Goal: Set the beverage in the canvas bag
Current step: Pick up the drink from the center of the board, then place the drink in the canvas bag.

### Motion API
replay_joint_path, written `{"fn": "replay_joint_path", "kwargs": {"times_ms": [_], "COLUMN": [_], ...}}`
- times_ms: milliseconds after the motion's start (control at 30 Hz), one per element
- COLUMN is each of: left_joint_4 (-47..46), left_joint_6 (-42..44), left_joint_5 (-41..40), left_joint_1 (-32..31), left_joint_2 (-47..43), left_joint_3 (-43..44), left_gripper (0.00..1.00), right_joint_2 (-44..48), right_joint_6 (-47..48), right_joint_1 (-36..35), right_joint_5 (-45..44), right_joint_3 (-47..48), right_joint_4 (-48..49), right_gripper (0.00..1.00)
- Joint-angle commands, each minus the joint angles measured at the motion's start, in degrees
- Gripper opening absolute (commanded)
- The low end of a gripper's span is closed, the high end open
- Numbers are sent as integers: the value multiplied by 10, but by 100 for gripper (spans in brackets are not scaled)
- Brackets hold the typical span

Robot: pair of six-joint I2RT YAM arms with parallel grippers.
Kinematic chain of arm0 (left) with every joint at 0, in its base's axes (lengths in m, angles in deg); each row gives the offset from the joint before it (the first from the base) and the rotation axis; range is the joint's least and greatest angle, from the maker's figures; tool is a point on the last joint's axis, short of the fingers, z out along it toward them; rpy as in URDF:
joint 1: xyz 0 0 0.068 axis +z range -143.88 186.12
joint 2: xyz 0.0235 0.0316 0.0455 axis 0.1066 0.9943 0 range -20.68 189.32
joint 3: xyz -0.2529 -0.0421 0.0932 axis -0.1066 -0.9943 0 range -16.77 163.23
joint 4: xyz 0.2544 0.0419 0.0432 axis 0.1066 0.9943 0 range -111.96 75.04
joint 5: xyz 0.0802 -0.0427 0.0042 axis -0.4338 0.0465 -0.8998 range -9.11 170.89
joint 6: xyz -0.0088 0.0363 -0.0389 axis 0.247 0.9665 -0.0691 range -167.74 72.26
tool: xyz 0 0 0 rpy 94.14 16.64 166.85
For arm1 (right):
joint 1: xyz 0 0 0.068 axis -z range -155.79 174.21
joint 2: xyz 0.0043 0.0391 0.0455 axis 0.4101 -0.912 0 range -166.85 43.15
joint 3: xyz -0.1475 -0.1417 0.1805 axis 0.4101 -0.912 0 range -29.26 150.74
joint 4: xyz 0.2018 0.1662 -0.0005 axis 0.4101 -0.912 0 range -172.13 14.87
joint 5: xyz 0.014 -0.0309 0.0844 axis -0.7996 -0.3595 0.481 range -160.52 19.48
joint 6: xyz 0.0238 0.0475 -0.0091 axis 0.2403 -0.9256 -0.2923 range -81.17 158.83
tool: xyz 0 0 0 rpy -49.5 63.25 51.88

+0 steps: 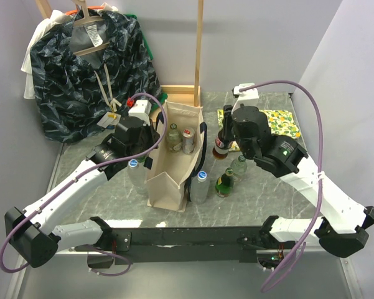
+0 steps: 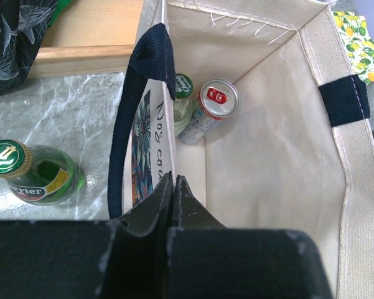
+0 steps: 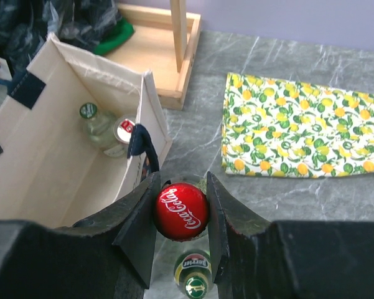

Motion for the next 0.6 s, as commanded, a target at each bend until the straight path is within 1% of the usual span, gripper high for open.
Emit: {"fn": "replay_joint_path", "kwargs": {"times_ms": [0,333,433,533,567], "left_joint_4": [-19,-21,-23,-26,-27], "left_joint_6": [5,-1,-2,-4,-4], "left_joint_5": [0,-4,-4,-3,-3], "left_joint_1": [3,3,3,3,3], "left_joint_2": [-20,-12,-10,-5,-2], "left_joint_3": [24,11,8,5,6], "left_gripper": [1,1,1,1,1], "right_joint_2": [24,14,17,12,0], "right_joint_6": [18,38,48,60,64], "right_joint_1": [6,7,7,7,7], "right_joint_5": [-36,-20,1,23,26], "right_joint_3": [66,105,127,162,192], "right_joint_4": [112,124,130,128,116], "right_gripper": [0,0,0,0,0]}}
